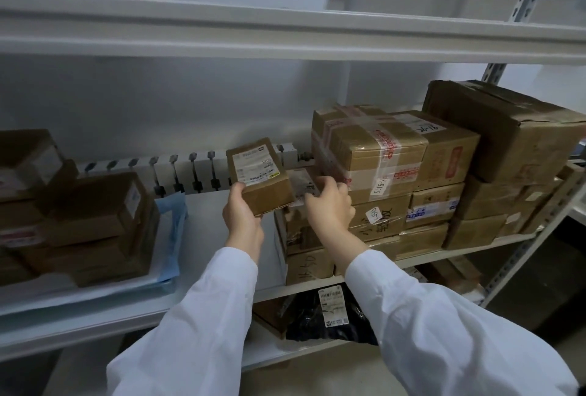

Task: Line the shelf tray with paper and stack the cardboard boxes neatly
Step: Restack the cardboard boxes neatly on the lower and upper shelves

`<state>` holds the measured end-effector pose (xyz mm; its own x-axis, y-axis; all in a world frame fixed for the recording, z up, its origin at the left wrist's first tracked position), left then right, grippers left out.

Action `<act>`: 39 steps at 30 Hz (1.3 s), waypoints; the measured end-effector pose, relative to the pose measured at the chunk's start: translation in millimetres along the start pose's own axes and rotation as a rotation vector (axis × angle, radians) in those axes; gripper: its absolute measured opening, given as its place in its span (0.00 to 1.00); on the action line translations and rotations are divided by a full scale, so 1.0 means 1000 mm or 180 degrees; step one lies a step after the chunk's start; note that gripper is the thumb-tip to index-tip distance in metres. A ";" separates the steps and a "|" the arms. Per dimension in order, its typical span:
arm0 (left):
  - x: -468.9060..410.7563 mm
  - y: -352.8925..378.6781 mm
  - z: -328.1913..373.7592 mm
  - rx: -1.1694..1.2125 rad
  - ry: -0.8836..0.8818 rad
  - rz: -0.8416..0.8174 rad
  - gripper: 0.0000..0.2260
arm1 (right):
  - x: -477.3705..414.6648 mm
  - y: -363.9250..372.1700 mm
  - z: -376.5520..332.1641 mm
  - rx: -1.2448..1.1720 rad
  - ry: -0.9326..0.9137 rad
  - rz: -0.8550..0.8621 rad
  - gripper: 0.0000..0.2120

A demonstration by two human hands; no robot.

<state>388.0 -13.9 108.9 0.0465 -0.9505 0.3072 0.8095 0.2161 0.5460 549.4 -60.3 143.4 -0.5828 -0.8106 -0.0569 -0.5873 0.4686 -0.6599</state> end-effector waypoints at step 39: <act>-0.012 -0.048 0.062 0.0579 -0.0168 -0.0674 0.17 | 0.016 0.055 -0.033 -0.2743 0.0812 -0.1125 0.34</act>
<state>311.9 1.2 127.3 -0.1469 -0.9669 0.2088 0.6794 0.0548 0.7317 489.4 -35.5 130.3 -0.3381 -0.9013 0.2709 -0.9035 0.3914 0.1745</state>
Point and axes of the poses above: each hand's wrist, its own x-axis away from the middle knuckle, its own y-axis out of the palm, z = x × y, the point moved 7 cm from there along -x, towards the middle knuckle, and after that the axes turned 3 degrees about -z, right-handed, at the moved point
